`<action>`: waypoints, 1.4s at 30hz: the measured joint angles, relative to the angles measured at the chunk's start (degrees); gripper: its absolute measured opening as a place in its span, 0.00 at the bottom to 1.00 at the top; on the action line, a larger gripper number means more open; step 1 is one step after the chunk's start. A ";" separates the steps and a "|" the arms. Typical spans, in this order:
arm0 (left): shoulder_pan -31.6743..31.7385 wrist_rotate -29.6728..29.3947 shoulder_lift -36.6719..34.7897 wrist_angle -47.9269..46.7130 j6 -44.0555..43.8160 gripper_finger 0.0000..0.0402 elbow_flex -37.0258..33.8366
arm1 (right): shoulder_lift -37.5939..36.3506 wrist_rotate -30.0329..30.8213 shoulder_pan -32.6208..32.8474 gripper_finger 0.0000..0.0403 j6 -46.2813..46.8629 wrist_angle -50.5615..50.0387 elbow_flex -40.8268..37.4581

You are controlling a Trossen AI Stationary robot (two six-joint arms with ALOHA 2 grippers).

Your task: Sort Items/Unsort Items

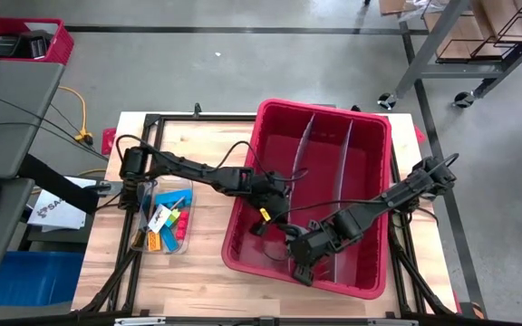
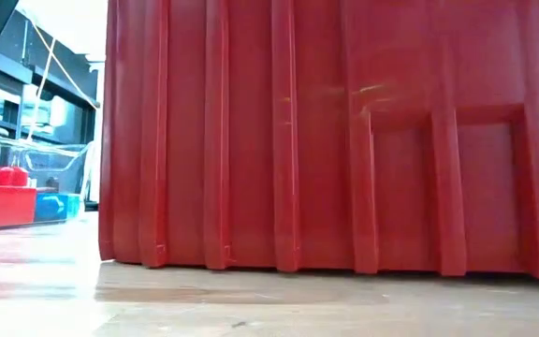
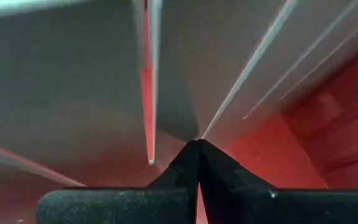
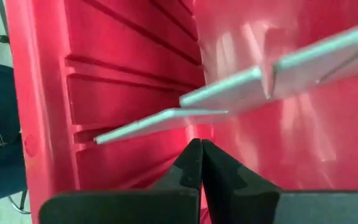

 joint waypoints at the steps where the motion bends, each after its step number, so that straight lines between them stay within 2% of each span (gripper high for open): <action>1: -0.05 -0.04 0.13 1.23 -0.65 0.00 0.00 | -0.01 0.03 0.00 0.00 -0.09 0.02 0.03; 4: -0.07 -0.13 0.51 4.35 -2.27 0.00 0.09 | -0.01 0.08 -0.02 0.00 -0.57 0.08 0.05; 13: -0.94 0.00 2.05 5.58 -3.26 0.00 0.35 | -0.01 1.78 0.00 0.00 -0.62 0.48 0.05; 23: -1.98 0.12 2.58 8.99 -5.25 0.00 0.37 | -0.38 -0.55 0.04 0.00 -1.67 -0.64 0.12; 34: -2.73 1.24 2.97 9.13 -6.01 0.00 0.35 | -8.79 0.35 0.42 0.00 -0.56 -7.05 0.19; 37: -2.92 0.91 3.59 9.17 -5.99 0.00 0.34 | -11.76 3.37 0.42 0.00 2.27 -13.07 0.19; 42: -3.18 -1.31 4.94 10.47 -6.92 0.00 0.57 | -16.30 13.45 0.16 0.00 7.20 -17.89 0.19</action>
